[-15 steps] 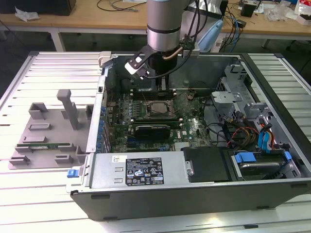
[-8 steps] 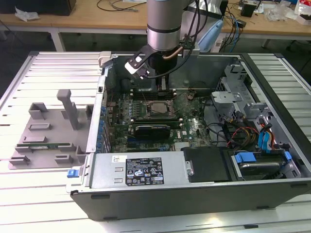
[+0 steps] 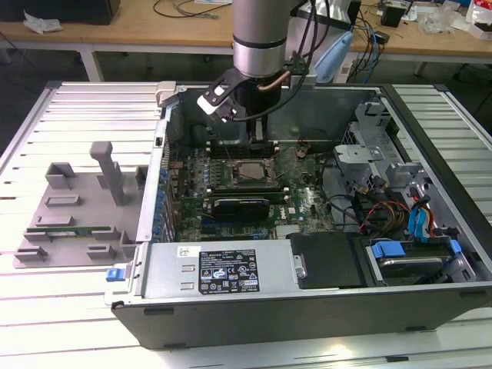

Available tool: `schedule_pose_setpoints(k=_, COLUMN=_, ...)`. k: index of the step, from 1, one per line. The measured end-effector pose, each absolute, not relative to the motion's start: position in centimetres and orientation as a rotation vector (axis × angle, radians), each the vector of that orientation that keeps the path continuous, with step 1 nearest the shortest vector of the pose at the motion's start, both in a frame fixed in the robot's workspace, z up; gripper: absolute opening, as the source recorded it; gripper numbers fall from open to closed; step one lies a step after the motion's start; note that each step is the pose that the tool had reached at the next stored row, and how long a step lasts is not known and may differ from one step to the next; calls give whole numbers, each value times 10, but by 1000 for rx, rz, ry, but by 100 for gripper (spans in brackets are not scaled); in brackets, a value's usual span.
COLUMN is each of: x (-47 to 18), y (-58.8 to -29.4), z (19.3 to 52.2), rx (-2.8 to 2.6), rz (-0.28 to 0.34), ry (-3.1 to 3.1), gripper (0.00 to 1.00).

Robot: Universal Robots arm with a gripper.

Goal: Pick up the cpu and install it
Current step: 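Close the cpu cover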

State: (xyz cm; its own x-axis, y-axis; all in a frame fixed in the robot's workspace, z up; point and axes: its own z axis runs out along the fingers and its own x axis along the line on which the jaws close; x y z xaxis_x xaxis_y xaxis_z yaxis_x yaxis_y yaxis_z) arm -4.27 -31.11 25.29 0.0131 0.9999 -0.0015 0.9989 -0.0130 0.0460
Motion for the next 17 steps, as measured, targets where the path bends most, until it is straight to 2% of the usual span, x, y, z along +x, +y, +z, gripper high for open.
schedule_pose_setpoints(k=3, x=-43, y=-311, z=268, rx=2212, rz=49, ry=2183, gripper=11)
schedule_pose_setpoints(k=17, x=30, y=-311, z=268, rx=2215, rz=42, ry=2186, gripper=11)
